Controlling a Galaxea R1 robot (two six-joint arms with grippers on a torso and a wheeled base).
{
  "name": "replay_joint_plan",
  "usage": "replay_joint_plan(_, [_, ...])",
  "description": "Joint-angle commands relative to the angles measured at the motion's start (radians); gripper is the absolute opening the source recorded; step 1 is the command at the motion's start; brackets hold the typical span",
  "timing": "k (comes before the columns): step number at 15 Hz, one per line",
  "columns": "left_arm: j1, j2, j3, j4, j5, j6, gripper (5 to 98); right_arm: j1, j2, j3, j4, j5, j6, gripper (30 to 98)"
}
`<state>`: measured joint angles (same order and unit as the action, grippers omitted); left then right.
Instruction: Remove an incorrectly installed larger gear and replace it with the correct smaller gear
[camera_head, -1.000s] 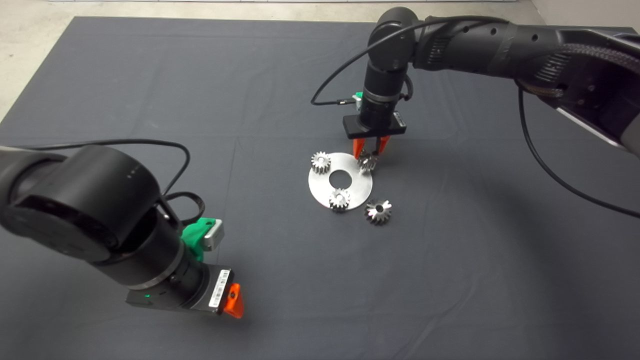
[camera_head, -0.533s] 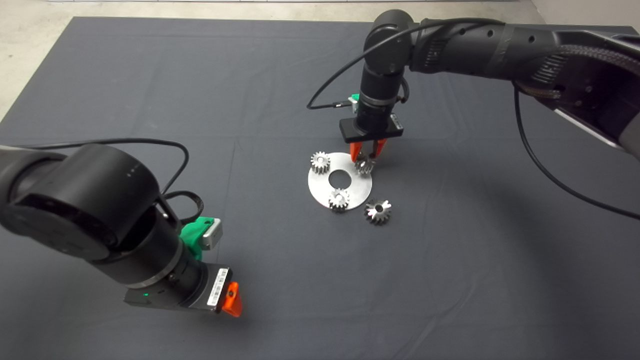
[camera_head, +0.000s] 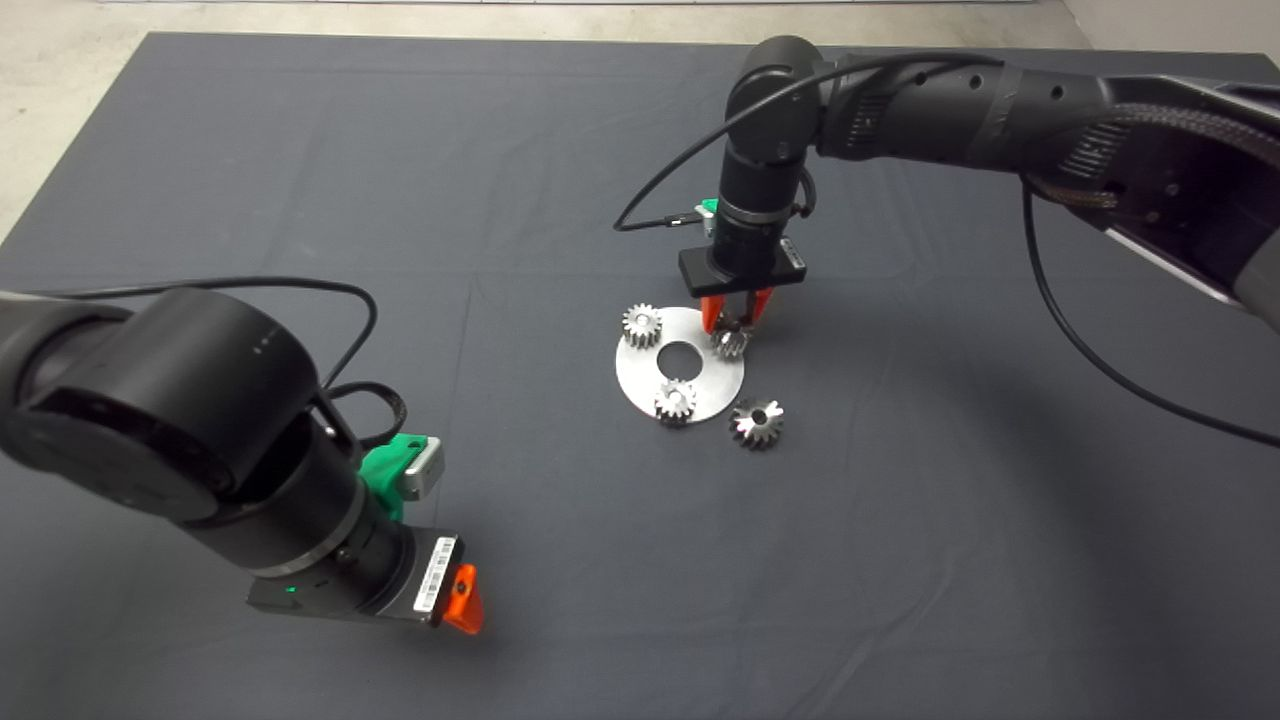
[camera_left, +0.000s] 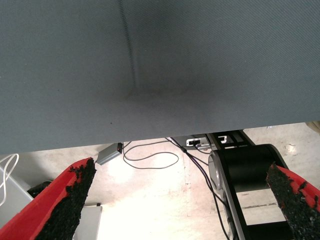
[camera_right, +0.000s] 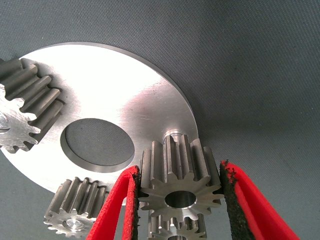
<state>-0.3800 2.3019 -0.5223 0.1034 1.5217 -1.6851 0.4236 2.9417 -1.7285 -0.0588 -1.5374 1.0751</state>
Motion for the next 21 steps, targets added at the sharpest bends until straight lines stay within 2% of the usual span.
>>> replay_joint_plan(1, [-0.01,-0.003,0.004,0.002,0.006,0.001,88.3,0.027,0.001,0.021,0.005,-0.121,0.008,34.8])
replay_joint_plan(14, [-0.01,0.0,0.001,0.0,0.006,0.001,88.3,0.029,0.001,0.023,0.004,-0.121,0.008,35.2])
replay_joint_plan(18, [-0.01,0.0,0.003,-0.001,0.006,0.001,88.3,0.029,0.001,0.025,0.004,-0.121,0.008,36.6])
replay_joint_plan(21, [-0.01,-0.002,0.001,-0.001,0.006,0.001,88.3,0.029,0.001,0.025,0.004,-0.121,0.008,40.5])
